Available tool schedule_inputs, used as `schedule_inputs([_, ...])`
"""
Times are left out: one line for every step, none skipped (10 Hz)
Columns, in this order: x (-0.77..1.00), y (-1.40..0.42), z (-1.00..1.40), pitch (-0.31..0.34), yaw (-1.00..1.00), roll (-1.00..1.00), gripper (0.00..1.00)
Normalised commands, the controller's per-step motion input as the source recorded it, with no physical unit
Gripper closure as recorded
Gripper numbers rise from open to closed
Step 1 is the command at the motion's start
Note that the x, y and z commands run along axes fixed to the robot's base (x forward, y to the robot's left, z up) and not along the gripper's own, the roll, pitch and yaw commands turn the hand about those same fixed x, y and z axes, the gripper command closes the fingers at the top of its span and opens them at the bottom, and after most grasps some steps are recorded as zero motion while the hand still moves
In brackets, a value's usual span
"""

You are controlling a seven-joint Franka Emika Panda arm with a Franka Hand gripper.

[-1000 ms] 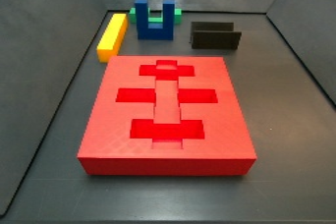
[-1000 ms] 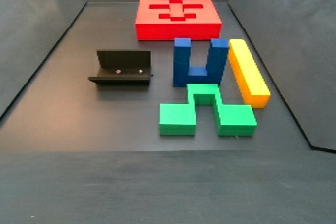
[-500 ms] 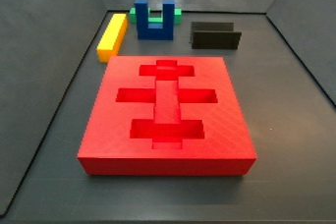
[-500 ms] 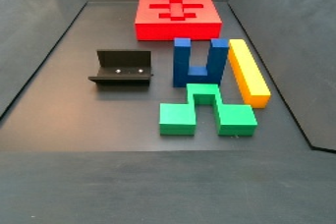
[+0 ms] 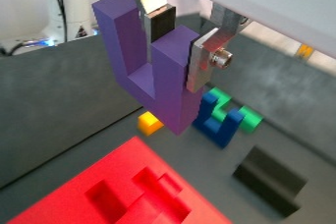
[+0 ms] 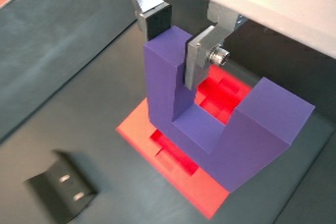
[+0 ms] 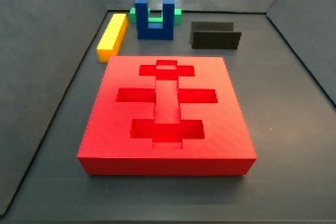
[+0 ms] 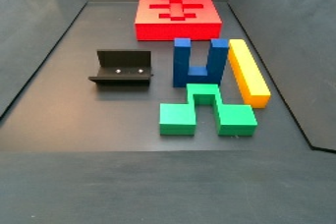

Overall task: Pick up the purple object. Move up. Place the purple object on the fixture. Regrasp the purple object. Move to above the board. Insert the purple object.
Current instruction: Move to above the board, then insert the purple object.

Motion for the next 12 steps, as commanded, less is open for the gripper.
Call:
schedule_inputs([-0.04,0.03,0.00,0.017,-0.03,-0.79,1.00])
schedule_inputs([-0.06,0.04,0.00,-0.006,-0.02,-0.65,1.00])
schedule_inputs([-0.06,0.04,0.00,-0.040,-0.01,-0.41,1.00])
schedule_inputs([-0.05,0.03,0.00,-0.049,-0.01,-0.28,1.00])
schedule_inputs([0.08,0.00,-0.04,-0.043,0.00,-0.10,1.00])
schedule_inputs([0.21,0.00,-0.04,-0.067,0.00,-0.14,1.00])
schedule_inputs([0.22,-0.01,0.00,-0.133,0.00,-0.19,1.00])
schedule_inputs([0.29,0.00,-0.07,-0.140,-0.05,-0.13,1.00])
schedule_inputs([0.34,0.00,-0.07,-0.174,-0.12,-0.16,1.00])
schedule_inputs([0.33,0.00,-0.07,-0.220,-0.16,-0.22,1.00])
schedule_inputs([0.26,0.00,-0.09,-0.223,-0.14,-0.21,1.00])
schedule_inputs([0.09,0.00,-0.11,-0.140,0.00,-0.06,1.00])
